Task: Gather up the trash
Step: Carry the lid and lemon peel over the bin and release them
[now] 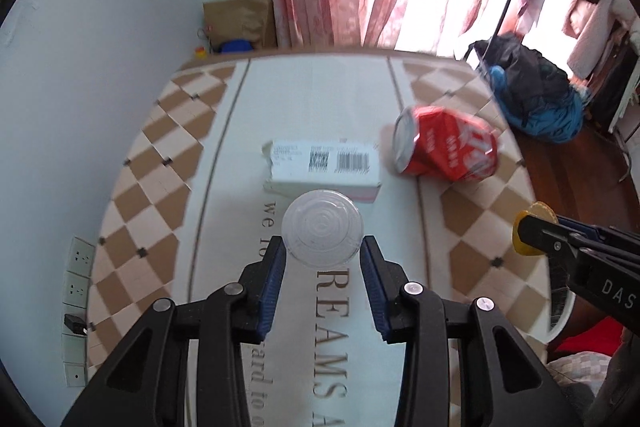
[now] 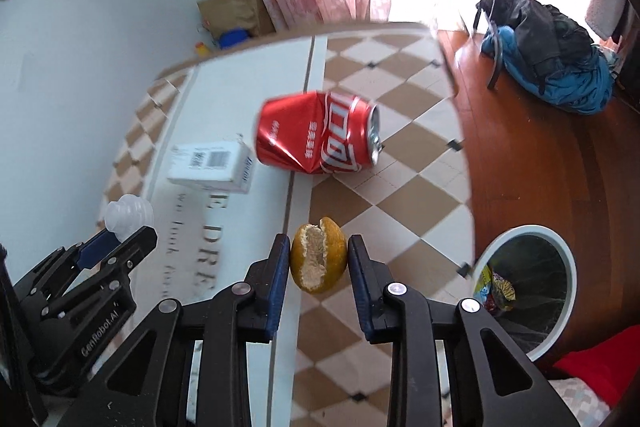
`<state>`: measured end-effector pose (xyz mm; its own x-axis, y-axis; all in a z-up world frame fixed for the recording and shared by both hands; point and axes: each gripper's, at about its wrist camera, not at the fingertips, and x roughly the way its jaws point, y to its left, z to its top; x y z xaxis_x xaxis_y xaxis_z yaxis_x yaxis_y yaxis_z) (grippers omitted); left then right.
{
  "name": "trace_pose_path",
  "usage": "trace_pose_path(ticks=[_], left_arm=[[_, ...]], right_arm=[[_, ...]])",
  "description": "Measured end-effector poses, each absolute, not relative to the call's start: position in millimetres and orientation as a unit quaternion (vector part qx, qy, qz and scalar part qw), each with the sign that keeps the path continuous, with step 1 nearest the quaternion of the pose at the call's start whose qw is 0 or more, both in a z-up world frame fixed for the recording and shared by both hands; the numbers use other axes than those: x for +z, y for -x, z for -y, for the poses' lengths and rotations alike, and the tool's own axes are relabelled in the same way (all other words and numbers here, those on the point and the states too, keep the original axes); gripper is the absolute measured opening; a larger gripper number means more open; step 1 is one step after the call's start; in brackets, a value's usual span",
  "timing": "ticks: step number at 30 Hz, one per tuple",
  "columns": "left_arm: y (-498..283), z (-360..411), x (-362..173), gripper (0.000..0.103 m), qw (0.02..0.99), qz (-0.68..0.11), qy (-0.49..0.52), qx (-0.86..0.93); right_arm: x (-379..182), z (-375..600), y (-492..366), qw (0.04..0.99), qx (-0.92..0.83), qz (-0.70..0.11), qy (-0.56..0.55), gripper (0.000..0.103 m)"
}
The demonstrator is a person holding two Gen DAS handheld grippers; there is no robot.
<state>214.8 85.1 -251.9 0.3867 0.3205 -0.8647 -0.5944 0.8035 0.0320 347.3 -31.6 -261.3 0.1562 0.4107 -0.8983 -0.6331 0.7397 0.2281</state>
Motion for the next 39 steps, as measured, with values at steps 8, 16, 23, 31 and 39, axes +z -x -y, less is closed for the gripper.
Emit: trace_pose_path(ticks=[8, 16, 23, 31, 39], left_arm=[[-209.7, -31.8, -174.5, 0.035, 0.861, -0.428, 0.129, 0.244], [-249.7, 53.2, -137.8, 0.035, 0.891, -0.408, 0.107, 0.168], [-313.1, 125.0, -171.5, 0.035, 0.885, -0.438, 0.11, 0.11], [-391.1, 189.0, -256.6, 0.035, 0.847, -0.518, 0.099, 0.062], [-428.3, 207.4, -343.9, 0.035, 0.79, -0.599, 0.125, 0.042]], right_arm=[[-184.2, 117.1, -336.6, 0.785, 0.345, -0.512, 0.045, 0.031], [-143.6, 224.0, -354.2, 0.818, 0.298, -0.491, 0.013, 0.031], [-175.5, 311.1, -398.0, 0.827, 0.227, -0.515, -0.003, 0.031], [-270.7, 370.7, -457.2, 0.793, 0.17, -0.585, -0.022, 0.031], [-368.3, 384.5, -505.3, 0.741, 0.161, -0.651, -0.024, 0.031]])
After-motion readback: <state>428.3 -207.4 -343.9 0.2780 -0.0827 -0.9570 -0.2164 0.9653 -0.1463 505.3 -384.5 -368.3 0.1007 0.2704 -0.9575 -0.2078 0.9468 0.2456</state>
